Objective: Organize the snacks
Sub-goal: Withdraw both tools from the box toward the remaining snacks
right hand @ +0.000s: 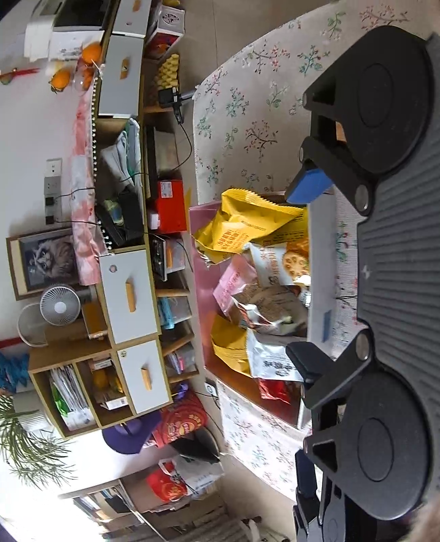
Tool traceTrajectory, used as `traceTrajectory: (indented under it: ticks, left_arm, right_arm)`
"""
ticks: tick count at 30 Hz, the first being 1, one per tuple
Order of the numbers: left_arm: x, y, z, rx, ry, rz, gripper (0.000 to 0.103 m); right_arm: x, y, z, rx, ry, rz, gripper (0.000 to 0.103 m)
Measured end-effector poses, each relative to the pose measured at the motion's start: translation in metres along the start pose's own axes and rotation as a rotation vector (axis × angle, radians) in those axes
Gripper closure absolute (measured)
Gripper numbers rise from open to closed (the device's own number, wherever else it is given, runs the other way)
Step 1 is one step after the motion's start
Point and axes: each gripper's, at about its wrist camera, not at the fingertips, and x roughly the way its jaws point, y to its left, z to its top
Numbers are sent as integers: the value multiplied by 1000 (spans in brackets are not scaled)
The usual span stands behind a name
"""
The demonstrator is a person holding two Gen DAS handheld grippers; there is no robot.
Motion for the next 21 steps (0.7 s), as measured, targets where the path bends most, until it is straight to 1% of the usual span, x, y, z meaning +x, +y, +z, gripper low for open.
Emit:
traceTrajectory:
  ticks: [4, 6, 8, 13, 17, 21]
  left_arm:
    - [-13, 8, -14, -1, -11, 8, 8]
    - [-17, 13, -23, 3, -18, 4, 7]
    - [-16, 18, -28, 19, 1, 14, 7]
    - [-18, 33, -44, 50, 28, 44, 7]
    - [-16, 49, -57, 51, 48, 53, 6]
    - [-9, 65, -69, 34, 61, 51, 4]
  right_arm:
    - [-7, -3, -3, -15, 5, -13, 9]
    - [-10, -7, -6, -11, 11, -23, 6]
    - [-12, -10, -10, -16, 21, -35, 4]
    - [-10, -22, -22, -66, 49, -104, 3]
    - [-8, -30, -29, -103, 69, -161, 2]
    - [-7, -42, -37, -120, 84, -182, 0]
